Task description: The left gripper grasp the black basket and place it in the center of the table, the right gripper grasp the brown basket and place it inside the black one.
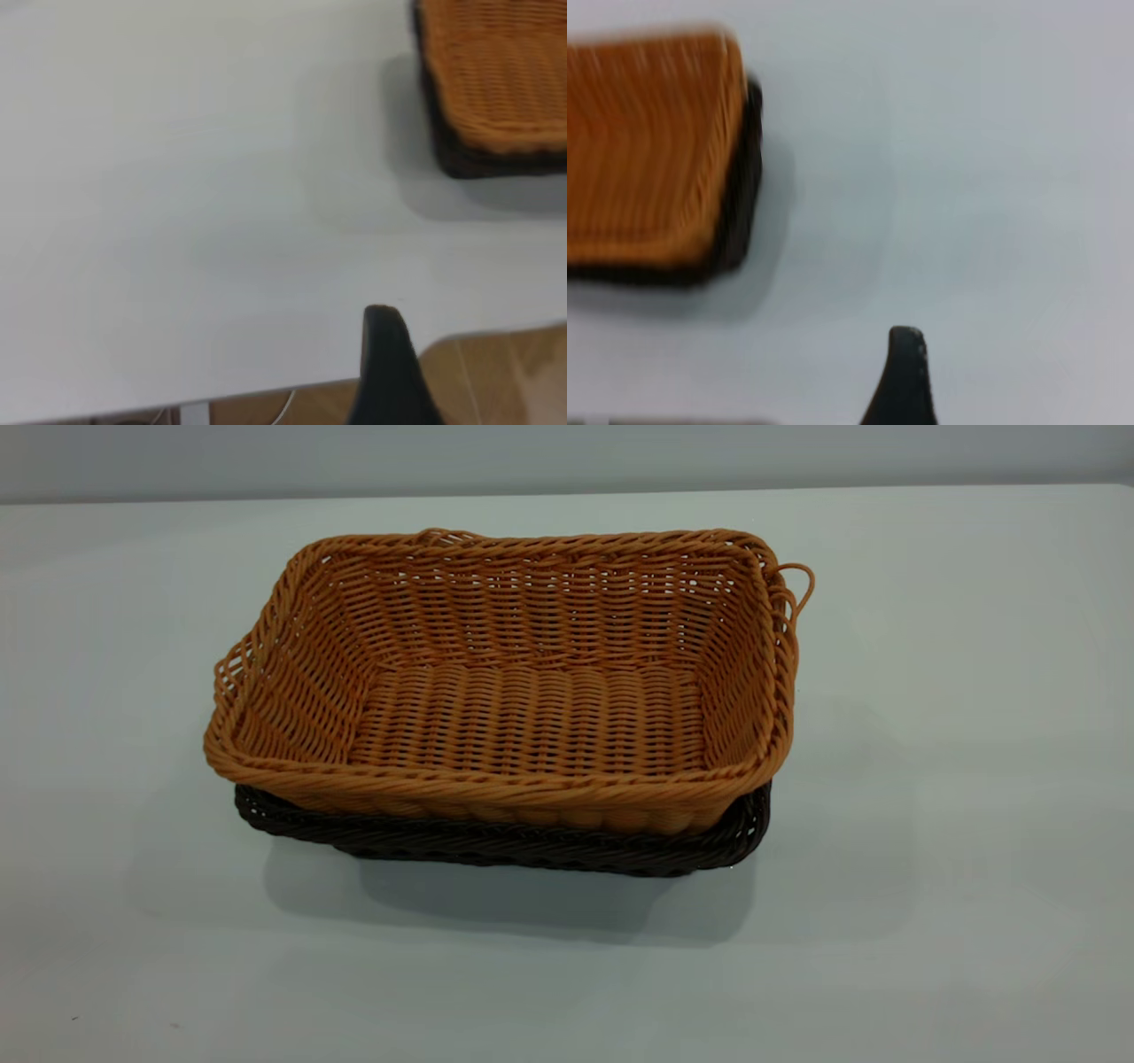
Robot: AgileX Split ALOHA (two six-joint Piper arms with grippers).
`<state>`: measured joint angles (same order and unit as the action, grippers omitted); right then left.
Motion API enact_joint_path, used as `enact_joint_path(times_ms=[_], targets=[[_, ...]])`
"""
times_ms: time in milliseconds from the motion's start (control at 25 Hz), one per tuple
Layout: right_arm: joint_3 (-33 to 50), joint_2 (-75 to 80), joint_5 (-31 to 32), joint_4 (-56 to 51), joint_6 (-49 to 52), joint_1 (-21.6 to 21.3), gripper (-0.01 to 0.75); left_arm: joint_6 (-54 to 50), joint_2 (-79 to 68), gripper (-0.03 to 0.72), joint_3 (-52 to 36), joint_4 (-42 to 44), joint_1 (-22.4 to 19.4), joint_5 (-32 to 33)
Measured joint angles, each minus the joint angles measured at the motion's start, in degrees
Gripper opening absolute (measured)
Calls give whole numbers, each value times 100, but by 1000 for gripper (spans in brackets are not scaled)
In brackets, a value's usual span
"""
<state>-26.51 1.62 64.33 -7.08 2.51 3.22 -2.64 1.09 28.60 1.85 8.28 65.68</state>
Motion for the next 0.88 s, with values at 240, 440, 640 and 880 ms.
enact_joint_path(times_ms=[240, 440, 640, 880], targets=[[-5, -249, 71, -11, 0, -28, 563, -4, 0, 435, 0, 0, -773, -1], [-5, -249, 71, -11, 0, -28, 563, -4, 0, 435, 0, 0, -872, -1], [-5, -249, 71, -11, 0, -28, 563, -4, 0, 435, 0, 0, -872, -1], [-5, -249, 71, -11, 0, -28, 563, -4, 0, 435, 0, 0, -872, 4]])
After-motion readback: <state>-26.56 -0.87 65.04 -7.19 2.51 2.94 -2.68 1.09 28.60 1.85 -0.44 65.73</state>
